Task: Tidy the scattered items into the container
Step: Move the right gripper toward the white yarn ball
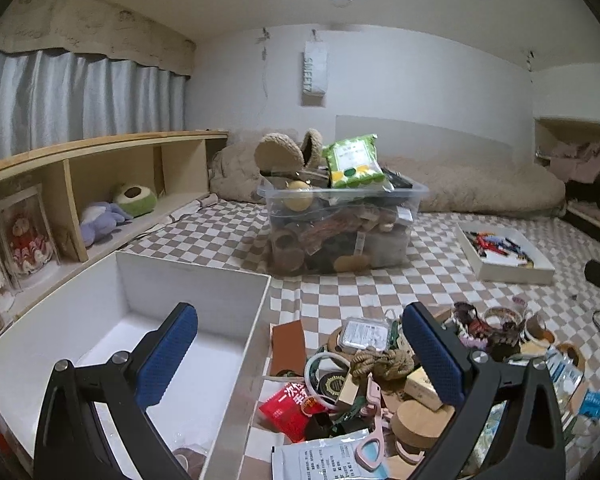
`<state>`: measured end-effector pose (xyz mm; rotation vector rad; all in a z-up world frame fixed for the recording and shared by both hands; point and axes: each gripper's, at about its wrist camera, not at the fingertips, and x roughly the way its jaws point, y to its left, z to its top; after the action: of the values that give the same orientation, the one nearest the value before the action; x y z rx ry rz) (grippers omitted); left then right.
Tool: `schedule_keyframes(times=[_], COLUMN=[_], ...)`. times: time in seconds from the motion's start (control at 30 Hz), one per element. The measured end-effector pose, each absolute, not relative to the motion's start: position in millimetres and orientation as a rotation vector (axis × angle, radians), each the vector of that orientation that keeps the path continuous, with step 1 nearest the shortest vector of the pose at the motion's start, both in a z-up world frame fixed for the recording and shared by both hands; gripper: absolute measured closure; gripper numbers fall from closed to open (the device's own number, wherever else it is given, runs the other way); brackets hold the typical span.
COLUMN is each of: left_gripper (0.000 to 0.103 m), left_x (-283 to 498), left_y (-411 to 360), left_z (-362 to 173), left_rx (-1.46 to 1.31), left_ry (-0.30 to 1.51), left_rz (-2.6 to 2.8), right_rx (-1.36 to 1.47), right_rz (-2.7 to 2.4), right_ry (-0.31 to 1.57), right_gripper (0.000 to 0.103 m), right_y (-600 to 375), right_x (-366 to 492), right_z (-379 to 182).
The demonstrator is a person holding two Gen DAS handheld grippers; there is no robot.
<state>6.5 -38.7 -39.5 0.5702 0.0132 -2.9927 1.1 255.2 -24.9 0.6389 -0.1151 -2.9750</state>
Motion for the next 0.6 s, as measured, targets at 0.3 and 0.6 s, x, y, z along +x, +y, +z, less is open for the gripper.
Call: schedule_keyframes(times=[0.3, 0.6], left_gripper=[0.000, 0.000], left_x=[-5.6, -19.5], left_y=[-28.0, -20.4], left_z=[-60.7, -82.7], left_rx=[0.718, 0.903], left_ry=[0.055, 0.097], left_rz=[-3.032, -3.025], right_rx=[0.715, 0.855], right_rz=[-3.012, -3.009], right_ry=[-0.178, -0.186], right_gripper=[0.000, 0.000], right_y=[276.6, 279.3], right_x=[-8.0, -21.2], right_z=[-41.6, -67.1])
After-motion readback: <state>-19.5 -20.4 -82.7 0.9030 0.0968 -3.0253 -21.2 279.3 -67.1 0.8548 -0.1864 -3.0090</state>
